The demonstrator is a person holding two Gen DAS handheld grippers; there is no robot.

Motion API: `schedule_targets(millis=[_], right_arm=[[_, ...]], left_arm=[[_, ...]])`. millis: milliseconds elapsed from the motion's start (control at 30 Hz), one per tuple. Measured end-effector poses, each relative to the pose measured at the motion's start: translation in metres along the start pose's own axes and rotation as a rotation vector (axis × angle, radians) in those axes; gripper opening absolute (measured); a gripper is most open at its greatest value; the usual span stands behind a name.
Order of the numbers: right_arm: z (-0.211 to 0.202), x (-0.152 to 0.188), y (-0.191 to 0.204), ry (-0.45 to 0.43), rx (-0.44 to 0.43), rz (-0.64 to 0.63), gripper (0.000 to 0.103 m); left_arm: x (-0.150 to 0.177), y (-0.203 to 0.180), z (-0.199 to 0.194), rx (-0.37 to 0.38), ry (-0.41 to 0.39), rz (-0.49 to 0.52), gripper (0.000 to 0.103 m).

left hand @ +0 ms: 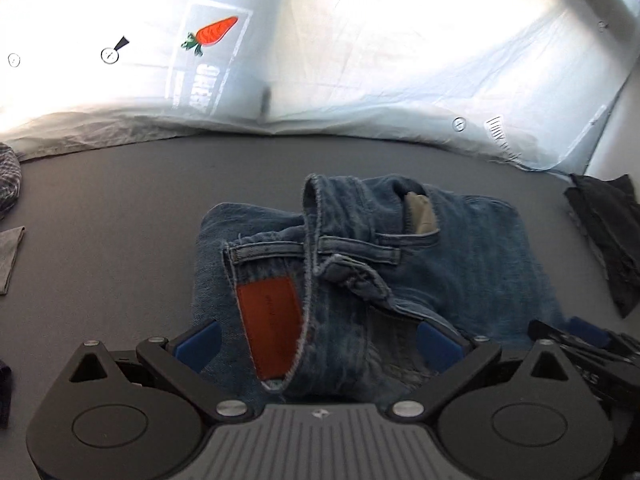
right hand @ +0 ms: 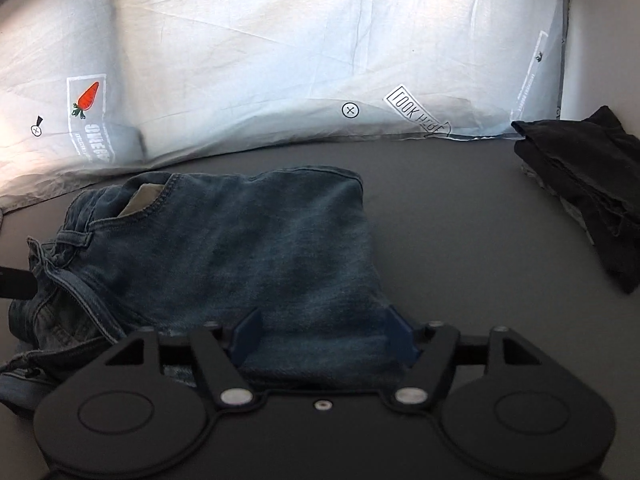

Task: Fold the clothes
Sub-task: 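Release the jeans and press the folded bundle flat with both tools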

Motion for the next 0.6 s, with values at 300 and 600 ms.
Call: schedule_targets(millis=[300,600], right_arm=[[0.033,0.004,-0.023,0.057,0.007,0.112,0.082],[0.033,-0.001,-0.026,0.102,-0.052,0.136,0.076]], left_arm=[[0.001,-0.005,0.026,0.124,0.013,-0.113,0.063],[-0.005,-0.011,-0.011,0.081,-0.108,-0.101,0.011]])
Point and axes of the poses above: each gripper's, at about its wrist camera, not at the fingertips, and z roughly the way its jaws point, y to its left, x to its underside, the point moved 4 cm from there along z, roughly the way its jaws point, and after that the axes turned 12 degrees about z, right-handed, at the moved point
